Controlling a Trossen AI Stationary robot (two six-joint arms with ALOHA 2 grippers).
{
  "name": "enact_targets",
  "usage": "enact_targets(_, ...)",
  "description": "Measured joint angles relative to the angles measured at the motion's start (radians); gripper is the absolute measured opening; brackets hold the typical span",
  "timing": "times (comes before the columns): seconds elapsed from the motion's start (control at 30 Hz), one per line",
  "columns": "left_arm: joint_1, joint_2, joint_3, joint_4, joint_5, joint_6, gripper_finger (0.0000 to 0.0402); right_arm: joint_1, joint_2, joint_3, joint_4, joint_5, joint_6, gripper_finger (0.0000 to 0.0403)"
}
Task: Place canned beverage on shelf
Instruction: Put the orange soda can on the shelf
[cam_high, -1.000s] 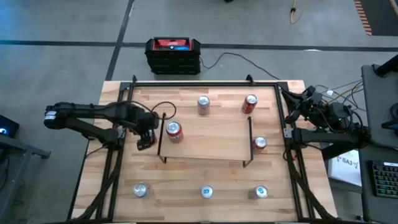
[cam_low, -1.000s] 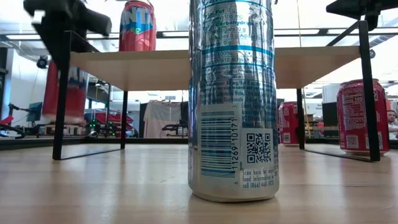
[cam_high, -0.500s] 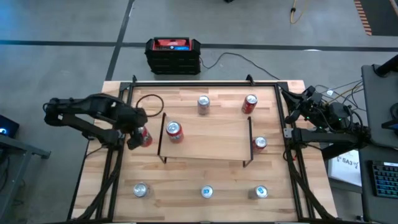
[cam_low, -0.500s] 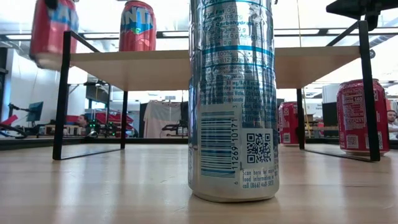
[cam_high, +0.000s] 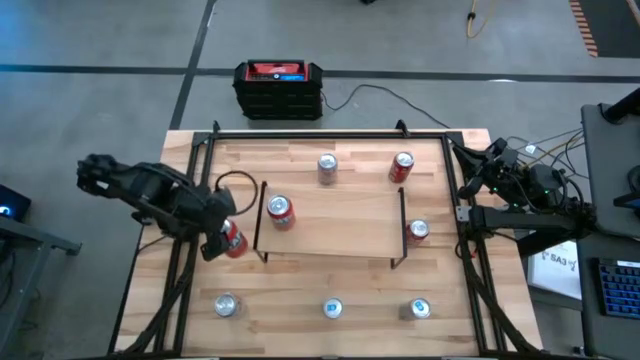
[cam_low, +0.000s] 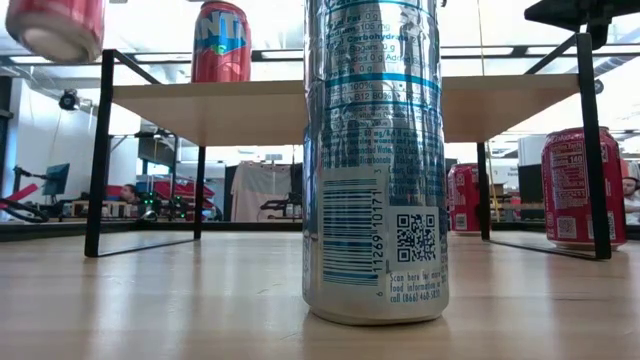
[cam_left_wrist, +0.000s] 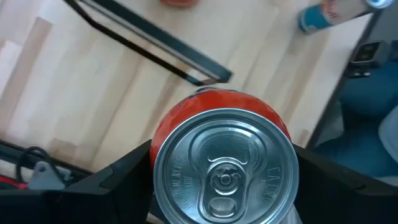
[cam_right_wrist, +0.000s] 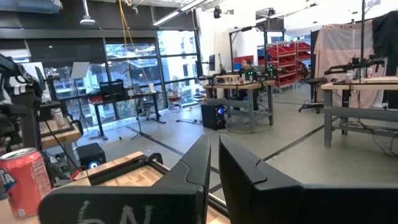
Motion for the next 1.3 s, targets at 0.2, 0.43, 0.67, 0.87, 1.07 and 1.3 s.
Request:
enact_targets(0.2,-0.065,0.122,0.119,0.003,-0.002,-0.025,0.0284,0.000,0.000,0.000,0.000,0.000,0.000,0.0022)
enact_targets(0.43,-0.111,0.295,0.283,0.002,-0.029,-0.017,0.0284,0.000,0.000,0.000,0.000,0.000,0.000,0.0022)
enact_targets(0.67,-0.122,0.433,0.437,0.004,-0.114,0.076,0.0284,0.000,0.000,0.000,0.000,0.000,0.000,0.0022)
enact_targets(0.87,-0.111,0.475,0.484,0.003,-0.135,0.125,0.0284,0.000,0.000,0.000,0.000,0.000,0.000,0.0022)
enact_targets(1.07,-0.077,0.494,0.444,0.002,-0.135,0.167,0.0284,0.000,0.000,0.000,0.000,0.000,0.000,0.0022)
enact_targets(1.3,-0.022,0.497,0.394,0.002,-0.091,0.192,0.0284,0.000,0.000,0.000,0.000,0.000,0.000,0.0022)
